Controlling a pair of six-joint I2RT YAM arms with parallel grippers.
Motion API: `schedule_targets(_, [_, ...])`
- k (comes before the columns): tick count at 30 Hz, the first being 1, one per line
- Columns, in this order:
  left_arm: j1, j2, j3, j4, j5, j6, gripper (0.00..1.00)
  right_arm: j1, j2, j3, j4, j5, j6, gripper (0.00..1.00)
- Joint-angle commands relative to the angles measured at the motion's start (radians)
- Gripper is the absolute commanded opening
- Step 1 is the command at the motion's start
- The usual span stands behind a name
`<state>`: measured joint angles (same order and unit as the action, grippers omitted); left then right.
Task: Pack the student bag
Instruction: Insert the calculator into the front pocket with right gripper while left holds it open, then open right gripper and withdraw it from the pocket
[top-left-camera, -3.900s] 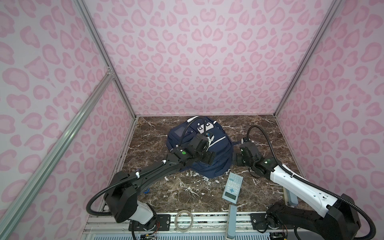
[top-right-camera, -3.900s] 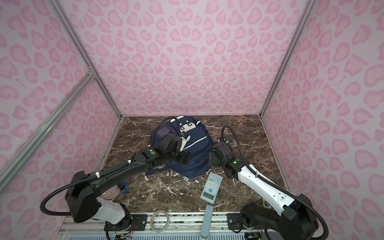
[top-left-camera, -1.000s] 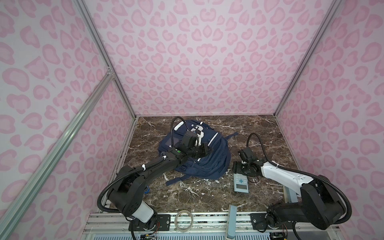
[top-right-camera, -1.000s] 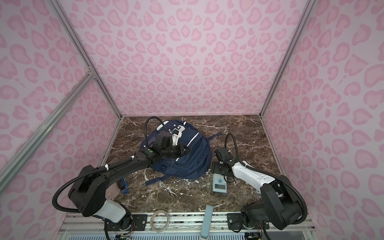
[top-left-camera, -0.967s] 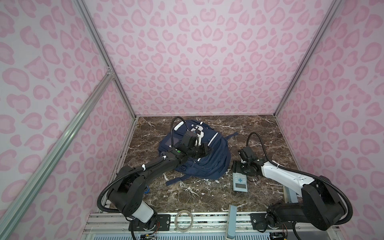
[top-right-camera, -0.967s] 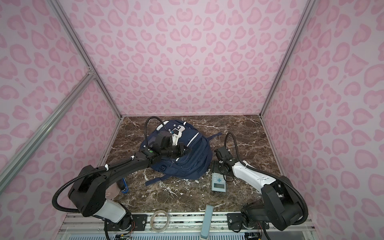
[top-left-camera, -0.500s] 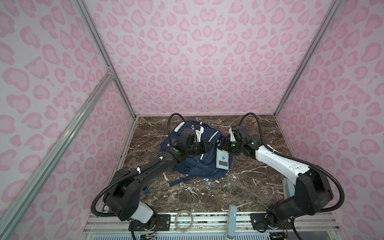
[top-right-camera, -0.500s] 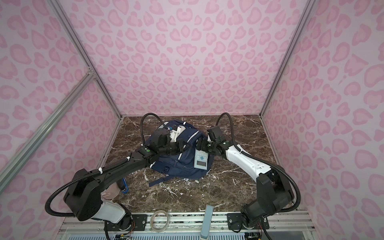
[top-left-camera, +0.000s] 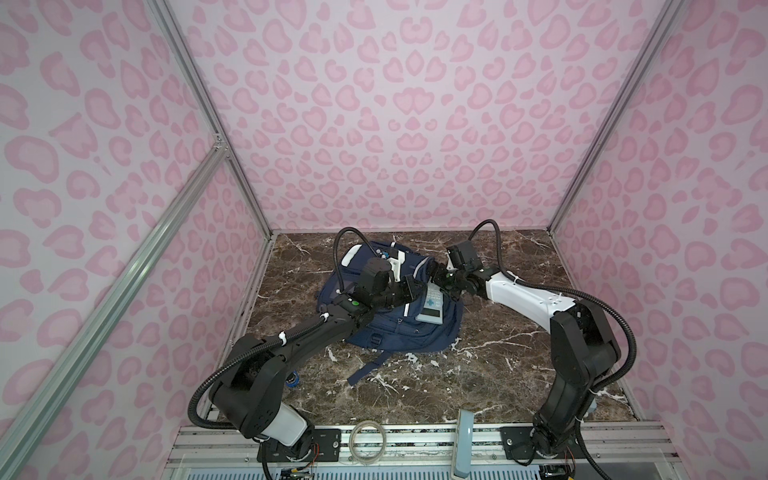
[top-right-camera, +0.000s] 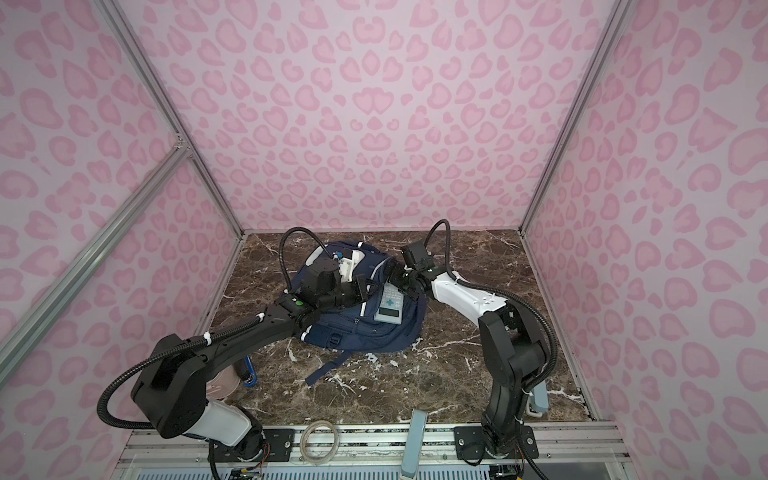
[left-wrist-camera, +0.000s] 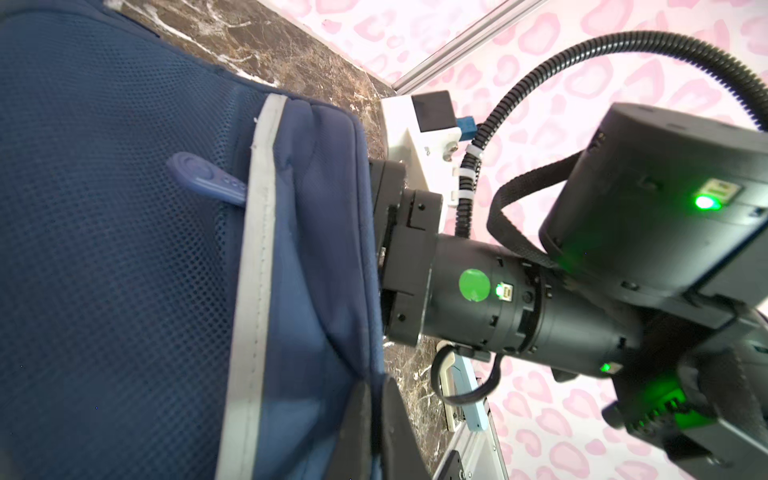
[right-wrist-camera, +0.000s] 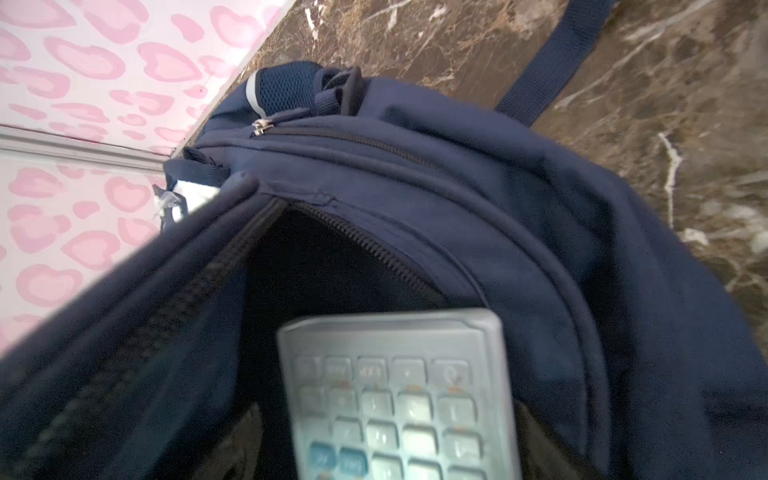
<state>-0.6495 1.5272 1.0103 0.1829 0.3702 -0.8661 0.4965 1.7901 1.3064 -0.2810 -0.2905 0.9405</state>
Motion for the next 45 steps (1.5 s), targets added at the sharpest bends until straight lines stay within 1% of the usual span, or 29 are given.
schedule_targets(1, [-0.012, 0.012, 0.015, 0.014, 0.079, 0.008, 0.03, 0.008, -0.039, -0.035, 0.095, -0.002, 0.009, 0.95])
schedule_targets(2, [-0.013, 0.015, 0.017, 0.013, 0.075, 0.013, 0.03, 0.003, -0.052, -0.055, 0.095, -0.008, 0.005, 0.93])
schedule_targets(4, [-0.012, 0.026, 0.017, 0.013, 0.076, 0.010, 0.03, -0.004, -0.070, -0.106, 0.123, -0.031, 0.006, 0.86])
schedule_targets(8, [-0.012, 0.039, 0.014, 0.028, 0.091, -0.002, 0.03, -0.009, -0.104, -0.184, 0.149, -0.067, -0.005, 0.67])
schedule_targets(11, [-0.011, 0.039, 0.020, 0.019, 0.090, -0.001, 0.03, -0.009, -0.142, -0.220, 0.142, -0.058, -0.020, 0.53])
schedule_targets(15, [-0.012, 0.040, 0.039, -0.008, 0.087, 0.006, 0.03, -0.006, -0.173, -0.265, 0.178, -0.068, -0.010, 0.44])
schedule_targets(17, [-0.011, 0.038, 0.042, -0.015, 0.093, 0.000, 0.03, -0.005, -0.170, -0.291, 0.248, -0.070, 0.021, 0.40])
schedule_targets(18, [-0.011, 0.037, 0.043, -0.016, 0.095, -0.005, 0.03, -0.001, -0.162, -0.308, 0.312, -0.086, 0.056, 0.39])
schedule_targets(20, [-0.010, 0.027, 0.044, -0.017, 0.099, -0.010, 0.03, 0.022, -0.136, -0.330, 0.450, -0.103, 0.126, 0.36])
schedule_targets(22, [-0.011, 0.017, 0.049, -0.031, 0.097, -0.006, 0.03, 0.055, -0.107, -0.313, 0.519, -0.083, 0.165, 0.35])
schedule_targets(24, [-0.011, 0.012, 0.065, -0.071, 0.086, 0.008, 0.03, 0.098, -0.083, -0.270, 0.525, -0.037, 0.167, 0.34])
schedule_targets(27, [-0.007, 0.002, 0.065, -0.082, 0.072, 0.013, 0.03, 0.143, -0.053, -0.230, 0.531, 0.012, 0.164, 0.34])
schedule_targets(30, [0.001, -0.004, 0.050, -0.074, 0.049, 0.009, 0.03, 0.144, -0.045, -0.264, 0.550, 0.024, 0.171, 0.35])
schedule_targets(32, [0.005, -0.005, 0.040, -0.085, 0.018, 0.015, 0.03, 0.132, -0.068, -0.312, 0.551, 0.036, 0.160, 0.35])
schedule_targets(36, [0.005, 0.028, 0.028, -0.055, 0.032, 0.008, 0.03, 0.101, -0.140, -0.376, 0.521, 0.026, 0.113, 0.35])
schedule_targets(38, [0.003, 0.041, 0.023, -0.037, 0.043, -0.001, 0.03, 0.092, -0.184, -0.394, 0.473, 0.023, 0.075, 0.35])
schedule_targets(41, [-0.001, 0.052, 0.022, -0.050, 0.026, 0.008, 0.04, 0.093, -0.258, -0.422, 0.368, 0.038, 0.013, 0.34])
schedule_targets(43, [-0.001, 0.058, 0.024, -0.065, 0.013, 0.020, 0.07, 0.093, -0.308, -0.454, 0.310, 0.029, -0.015, 0.30])
schedule_targets(44, [-0.001, 0.056, 0.025, -0.071, 0.006, 0.024, 0.11, 0.094, -0.335, -0.470, 0.284, 0.030, -0.032, 0.28])
schedule_targets(45, [-0.002, 0.049, 0.024, -0.076, -0.006, 0.032, 0.19, 0.101, -0.369, -0.496, 0.258, 0.044, -0.052, 0.28])
